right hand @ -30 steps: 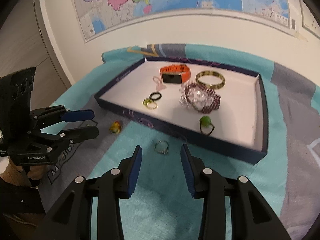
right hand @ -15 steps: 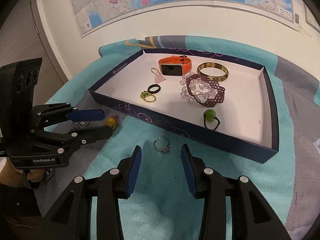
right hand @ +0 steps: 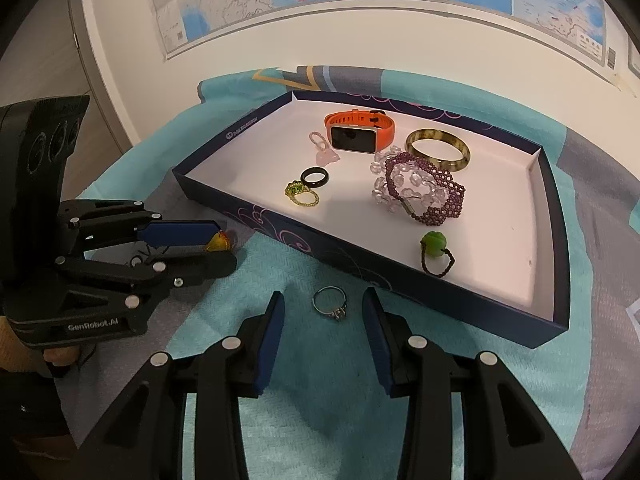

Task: Organize jewelry
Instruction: 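Grasp the yellow charm with the left gripper while the right gripper grasps the silver ring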

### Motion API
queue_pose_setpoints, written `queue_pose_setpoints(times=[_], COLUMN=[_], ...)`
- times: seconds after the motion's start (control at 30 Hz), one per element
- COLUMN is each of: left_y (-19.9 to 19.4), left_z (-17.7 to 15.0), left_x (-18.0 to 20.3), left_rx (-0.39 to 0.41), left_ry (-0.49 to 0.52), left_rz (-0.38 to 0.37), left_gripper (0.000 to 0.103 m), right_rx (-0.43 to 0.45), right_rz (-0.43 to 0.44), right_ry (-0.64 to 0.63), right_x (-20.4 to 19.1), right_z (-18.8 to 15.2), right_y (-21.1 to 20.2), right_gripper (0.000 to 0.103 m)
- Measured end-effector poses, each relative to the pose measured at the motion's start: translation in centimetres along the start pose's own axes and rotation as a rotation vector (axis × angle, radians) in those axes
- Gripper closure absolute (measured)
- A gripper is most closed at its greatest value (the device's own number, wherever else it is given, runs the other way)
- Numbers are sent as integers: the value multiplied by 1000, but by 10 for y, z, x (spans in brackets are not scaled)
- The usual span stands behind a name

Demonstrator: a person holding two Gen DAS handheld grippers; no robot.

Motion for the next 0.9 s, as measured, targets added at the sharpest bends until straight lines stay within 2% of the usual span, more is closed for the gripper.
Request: queue_pose_setpoints(times=[0.17,0.53,0.6,0.7,0.9], left_y=[0,0,-1,-1,-1], left_z=[-1,-2,-3,-3,-4], left_x=[-1,0,0,0,-1], left_rx=[-2,-1,0,0,1], left_ry=[0,2,2,2,-2], left_rz=[11,6,7,7,4], left_gripper=[84,85,85,85,85], right_rx=[-1,-3,-2,-2,-1], right_rz=[-15,-33,-32,-30,-24], right_ry=[-10,-25,-30,-29,-11], right_x=[1,3,2,2,3], right_z=[0,-2,-2,-2,-4], right_y=[0,-3,-4,-5,-8], right_gripper=[68,87,96,99,99])
Point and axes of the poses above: each gripper's, at about its wrist camera, not at the fingertips, and y roughly the way its jaws point, x to its right, z to its top, the point moved 7 cm from there along y, roughly the way its jaws point, and after that the axes turned 6 degrees about x, right-handed, at the moved point
